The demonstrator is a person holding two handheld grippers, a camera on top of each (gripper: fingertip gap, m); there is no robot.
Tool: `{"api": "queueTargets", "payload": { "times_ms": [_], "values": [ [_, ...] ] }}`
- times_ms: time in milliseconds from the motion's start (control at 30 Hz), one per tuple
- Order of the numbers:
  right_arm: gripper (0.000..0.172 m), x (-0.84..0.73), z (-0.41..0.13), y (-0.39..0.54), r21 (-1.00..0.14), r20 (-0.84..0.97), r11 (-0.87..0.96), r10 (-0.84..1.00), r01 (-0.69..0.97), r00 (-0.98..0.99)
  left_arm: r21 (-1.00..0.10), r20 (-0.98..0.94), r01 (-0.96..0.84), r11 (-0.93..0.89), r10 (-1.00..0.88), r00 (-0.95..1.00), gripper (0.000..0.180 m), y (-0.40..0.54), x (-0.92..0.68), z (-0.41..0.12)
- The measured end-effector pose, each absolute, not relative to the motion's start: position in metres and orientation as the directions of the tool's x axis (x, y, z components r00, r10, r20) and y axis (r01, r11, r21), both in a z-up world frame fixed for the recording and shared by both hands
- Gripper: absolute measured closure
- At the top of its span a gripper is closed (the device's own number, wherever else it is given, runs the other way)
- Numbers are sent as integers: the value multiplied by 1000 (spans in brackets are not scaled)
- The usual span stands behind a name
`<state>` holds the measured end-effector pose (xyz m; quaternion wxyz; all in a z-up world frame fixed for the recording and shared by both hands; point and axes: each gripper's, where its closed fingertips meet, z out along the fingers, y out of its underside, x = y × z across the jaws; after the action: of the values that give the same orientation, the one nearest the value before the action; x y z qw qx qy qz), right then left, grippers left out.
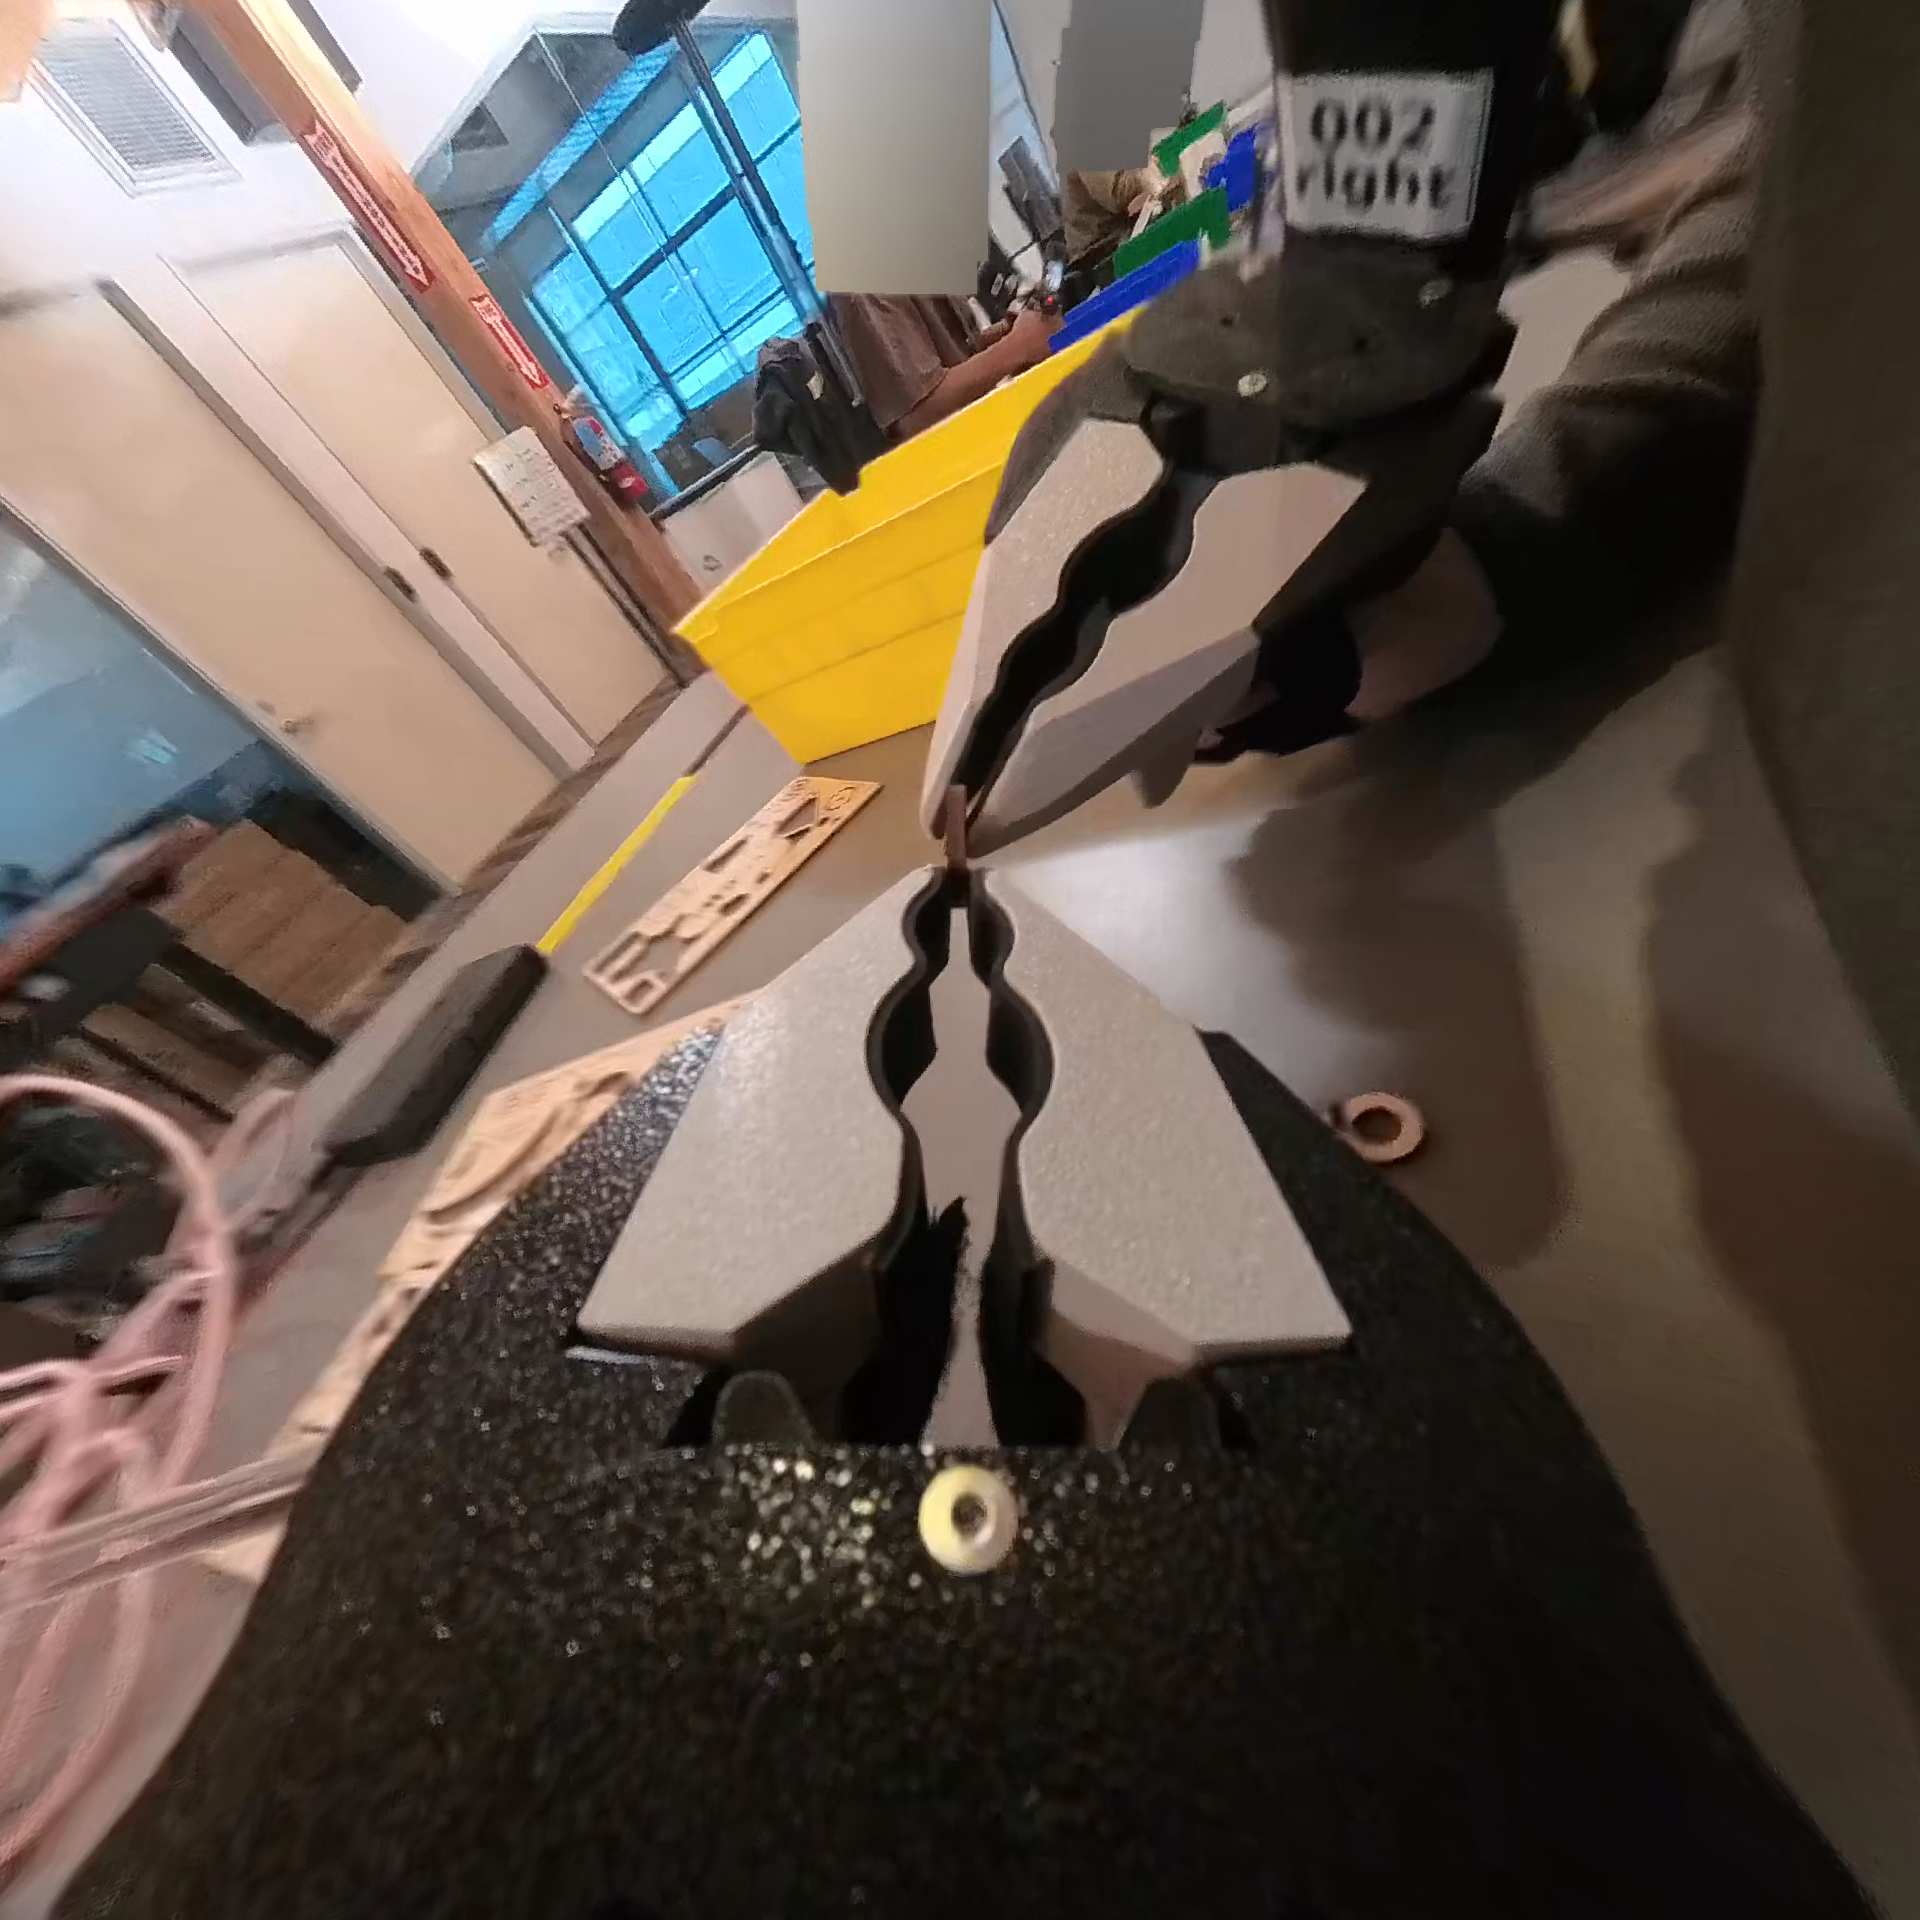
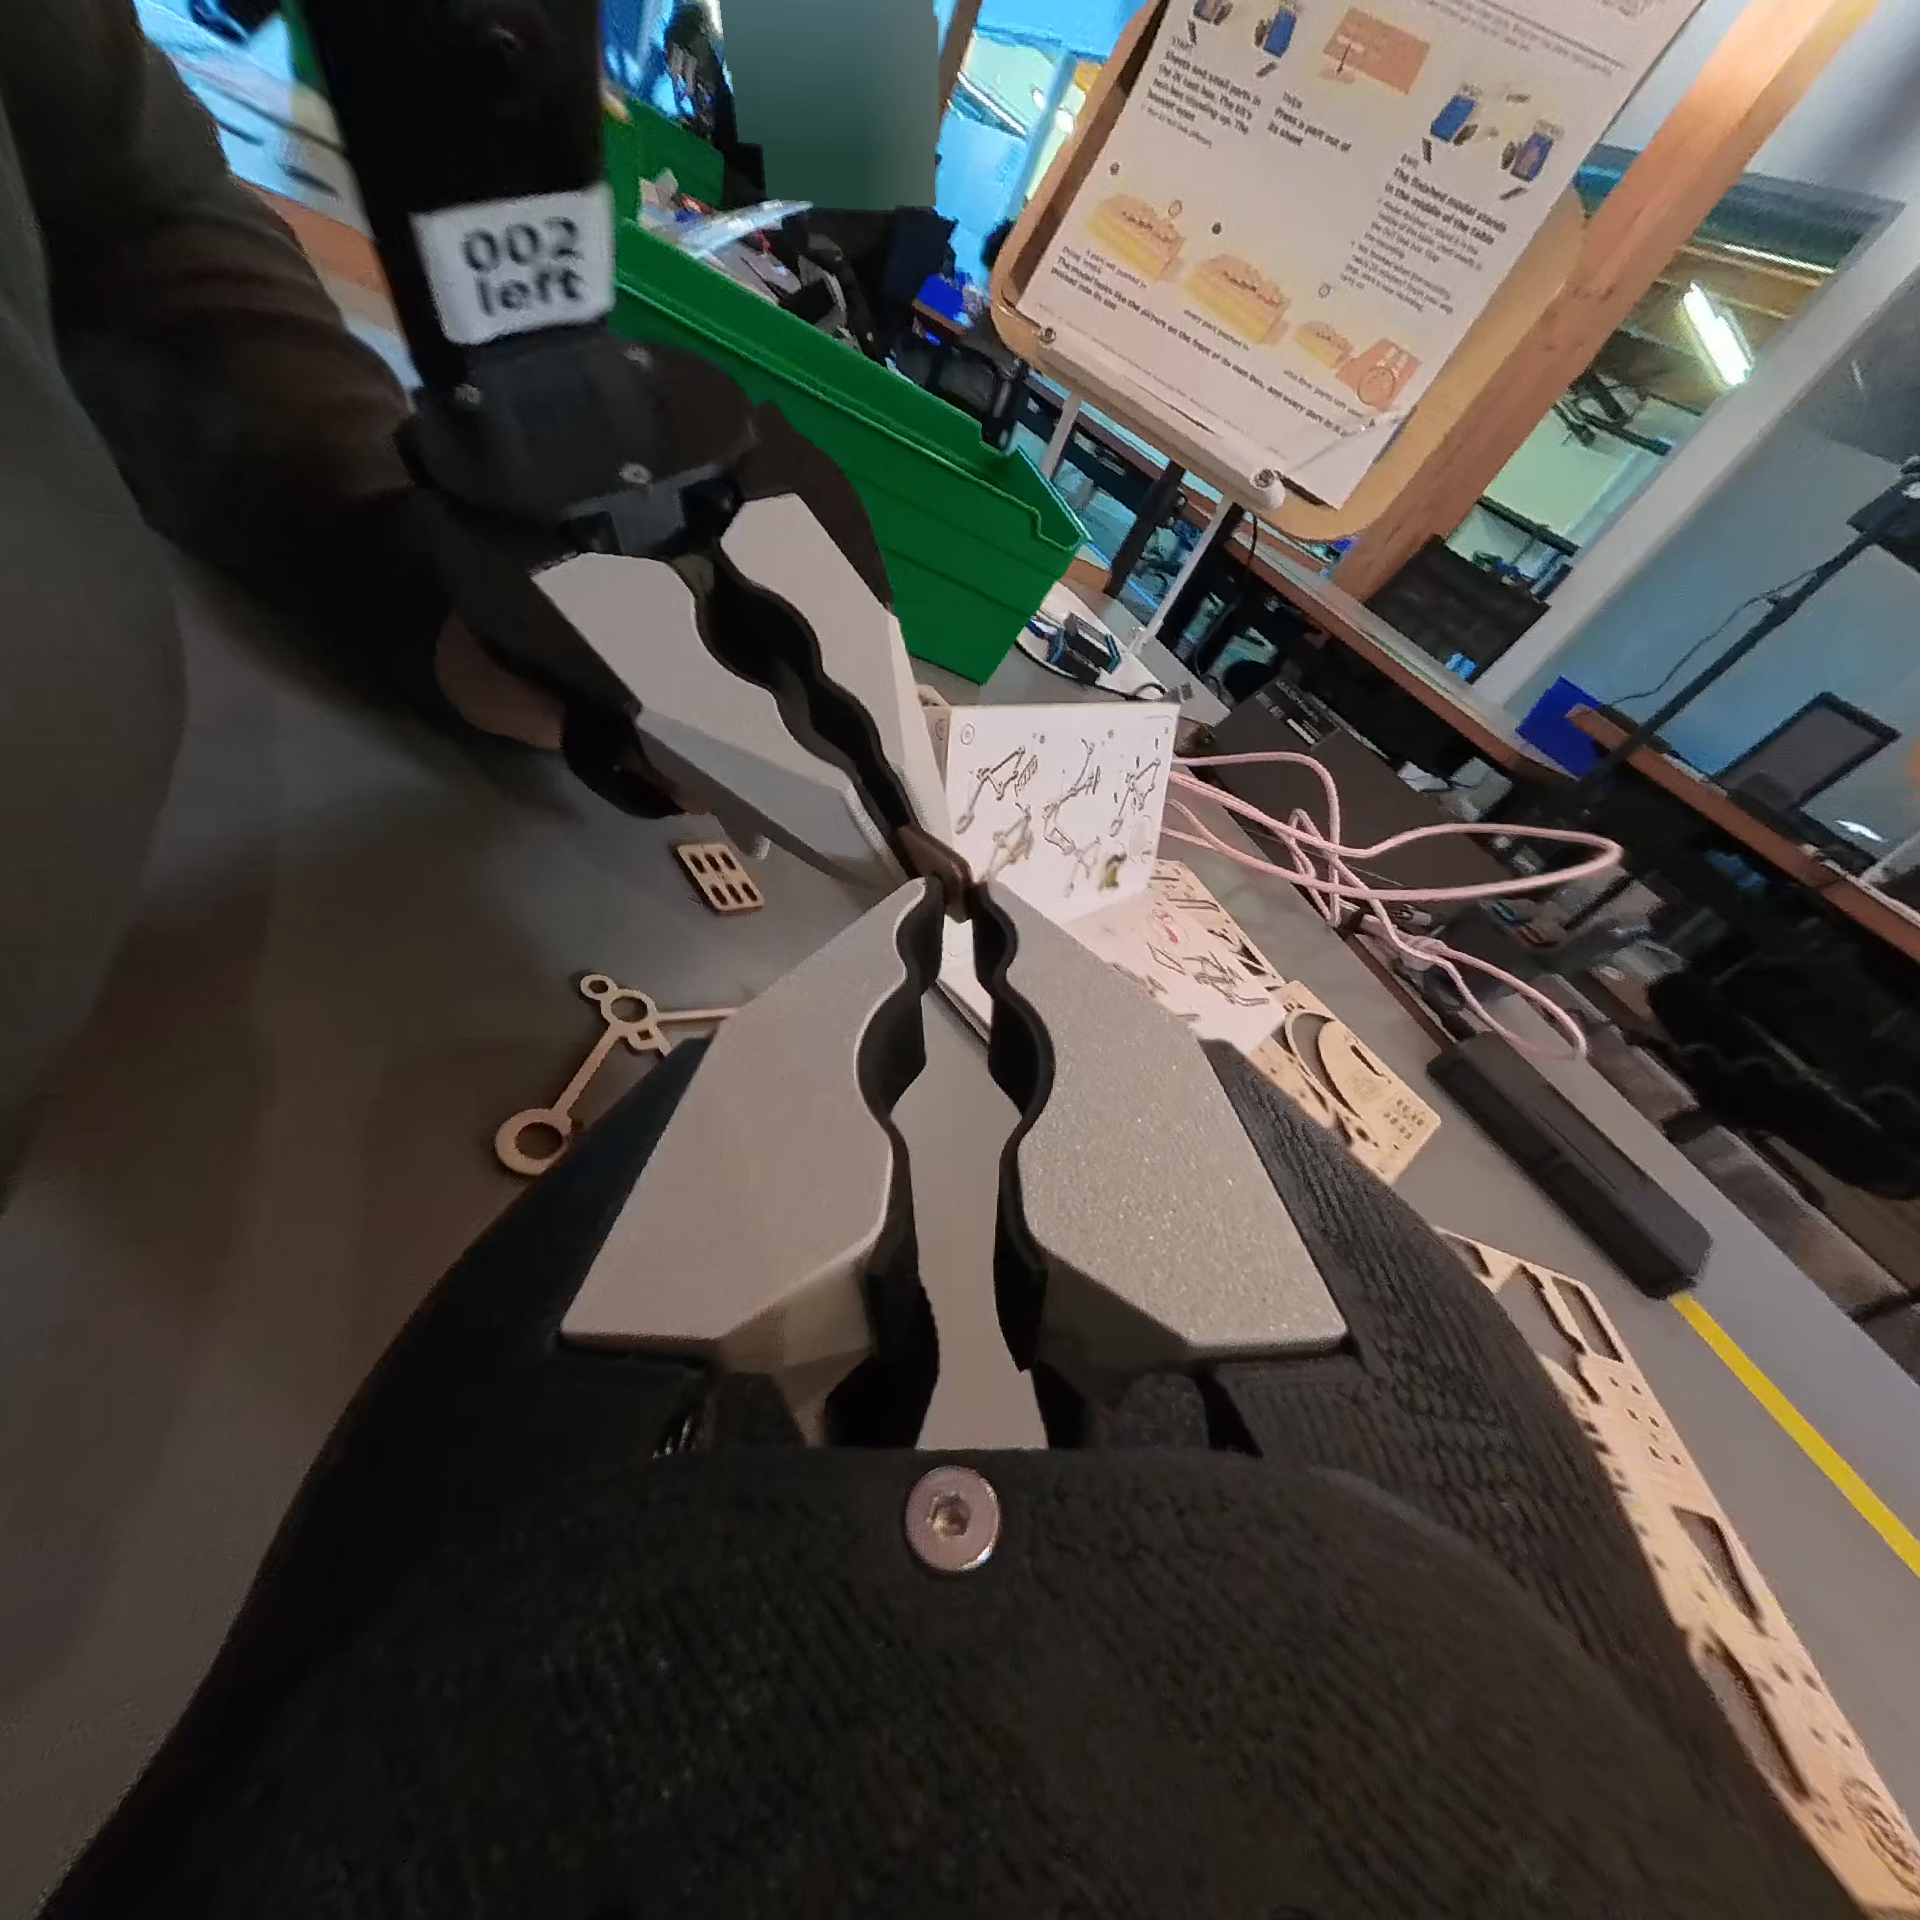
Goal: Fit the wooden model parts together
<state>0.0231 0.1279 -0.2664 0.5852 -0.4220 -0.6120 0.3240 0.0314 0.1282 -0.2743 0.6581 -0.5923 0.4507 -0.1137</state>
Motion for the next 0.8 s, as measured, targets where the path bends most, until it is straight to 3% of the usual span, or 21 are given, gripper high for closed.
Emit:
{"api": "queueTargets", "payload": {
  "times_ms": [33,233,367,467,600,800],
  "values": [
    [168,24,-266,128,-901,423,417,906,121,31,-911,-399,-339,237,-717,571,179,128,32,-274],
    [163,26,-266,131,-905,417,413,909,100,19,-942,-316,-285,178,-762,565,179,128,33,-276],
    [168,26,-268,128,-918,385,384,923,98,-9,-940,-319,-288,180,-762,563,179,127,33,-276],
    [169,25,-267,129,-930,357,354,934,101,4,-927,-358,-316,205,-735,576,179,127,32,-275],
    [168,26,-259,128,-892,449,442,890,92,78,-887,-452,-379,265,-668,591,179,127,33,-268],
    [169,23,-259,134,-929,366,355,924,103,115,-845,-523,-457,278,-609,596,177,129,35,-269]
  ]
}}
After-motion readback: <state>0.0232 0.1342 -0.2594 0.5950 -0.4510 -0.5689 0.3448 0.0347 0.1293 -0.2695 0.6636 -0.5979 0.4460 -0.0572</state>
